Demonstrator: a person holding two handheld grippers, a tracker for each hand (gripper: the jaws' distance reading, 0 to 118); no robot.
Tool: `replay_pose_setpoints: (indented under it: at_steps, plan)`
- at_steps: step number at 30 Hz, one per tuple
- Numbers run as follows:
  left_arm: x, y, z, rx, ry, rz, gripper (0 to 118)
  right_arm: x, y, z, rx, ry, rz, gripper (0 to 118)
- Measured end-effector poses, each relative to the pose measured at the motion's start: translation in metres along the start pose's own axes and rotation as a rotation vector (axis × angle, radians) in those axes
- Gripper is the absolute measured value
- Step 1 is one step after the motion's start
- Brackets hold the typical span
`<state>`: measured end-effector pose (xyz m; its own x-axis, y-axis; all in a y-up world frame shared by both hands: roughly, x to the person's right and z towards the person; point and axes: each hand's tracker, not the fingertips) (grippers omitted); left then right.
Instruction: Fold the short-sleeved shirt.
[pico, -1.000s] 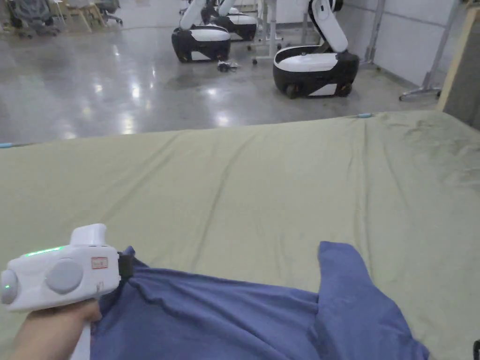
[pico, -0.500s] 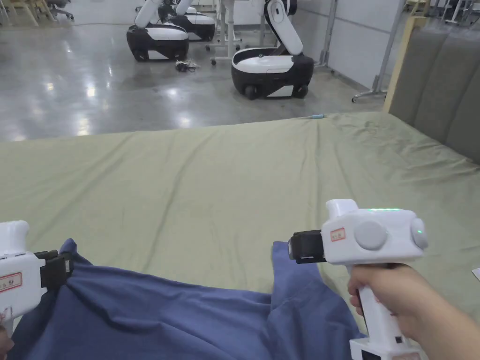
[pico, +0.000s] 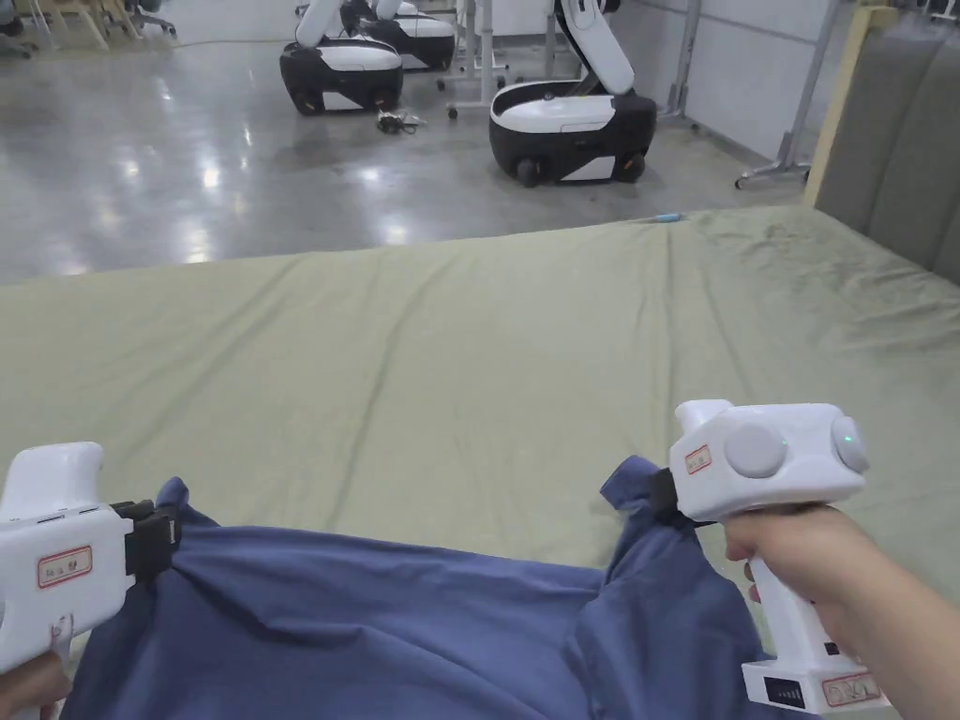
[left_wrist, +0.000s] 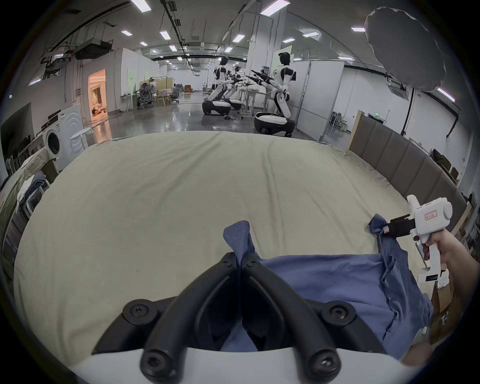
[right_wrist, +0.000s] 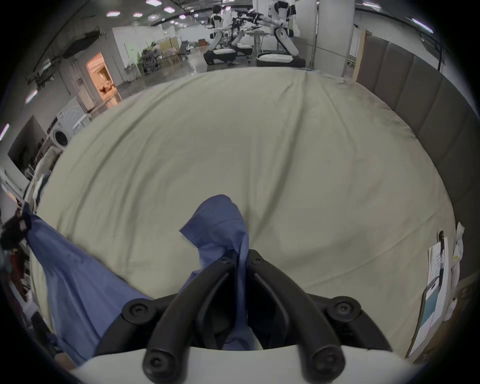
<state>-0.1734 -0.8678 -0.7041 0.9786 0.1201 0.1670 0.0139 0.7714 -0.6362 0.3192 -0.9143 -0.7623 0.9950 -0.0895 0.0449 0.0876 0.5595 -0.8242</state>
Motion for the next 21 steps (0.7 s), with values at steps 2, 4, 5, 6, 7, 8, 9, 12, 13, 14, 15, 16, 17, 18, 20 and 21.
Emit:
replay_pose_setpoints:
  at_steps: [2, 4, 5, 6, 7, 8, 9, 12, 13, 14, 15, 16, 17, 18, 20, 21]
  plan:
    - [0.000, 0.003, 0.014, 0.016, 0.006, -0.009, 0, 0.002, 0.001, 0.019, 0.050, 0.020, -0.022, 6]
    - [-0.001, 0.009, 0.031, 0.039, 0.005, -0.002, 0, 0.001, -0.003, 0.041, 0.084, 0.031, -0.001, 6]
    - [-0.005, 0.012, 0.038, 0.054, 0.006, 0.000, 0, -0.002, -0.006, 0.051, 0.104, 0.036, 0.012, 6]
    - [-0.011, 0.015, 0.043, 0.066, 0.007, 0.002, 0, -0.004, -0.008, 0.061, 0.112, 0.037, 0.021, 6]
    - [-0.011, 0.017, 0.051, 0.076, 0.003, 0.006, 0, -0.005, -0.010, 0.070, 0.122, 0.038, 0.025, 6]
    - [-0.011, 0.020, 0.059, 0.086, 0.001, 0.010, 0, -0.005, -0.011, 0.079, 0.135, 0.038, 0.021, 6]
    - [-0.010, 0.023, 0.070, 0.095, 0.001, 0.008, 0, -0.006, -0.012, 0.092, 0.154, 0.045, 0.017, 6]
    - [-0.007, 0.033, 0.101, 0.145, -0.003, -0.010, 0, -0.007, -0.008, 0.134, 0.265, 0.046, 0.029, 5]
    - [-0.005, 0.037, 0.113, 0.171, 0.000, -0.015, 0, -0.008, -0.006, 0.149, 0.301, 0.044, 0.026, 5]
    - [-0.001, 0.041, 0.127, 0.185, -0.003, -0.019, 0, -0.007, -0.003, 0.166, 0.339, 0.048, 0.019, 5]
    - [0.000, 0.048, 0.143, 0.222, -0.004, -0.024, 0, -0.008, 0.000, 0.189, 0.383, 0.047, 0.003, 5]
    - [0.000, 0.054, 0.157, 0.252, -0.002, -0.027, 0, -0.007, 0.003, 0.208, 0.416, 0.056, -0.005, 5]
    - [0.001, 0.060, 0.170, 0.277, -0.003, -0.026, 0, -0.007, 0.006, 0.226, 0.450, 0.065, -0.009, 5]
    - [0.003, 0.066, 0.187, 0.305, -0.008, -0.027, 0, -0.008, 0.010, 0.245, 0.475, 0.077, -0.006, 5]
    - [0.004, 0.080, 0.215, 0.357, -0.001, -0.031, 0, -0.010, 0.018, 0.278, 0.531, 0.080, 0.016, 5]
    - [0.004, 0.088, 0.230, 0.386, -0.002, -0.032, 0, -0.013, 0.021, 0.298, 0.571, 0.072, 0.027, 5]
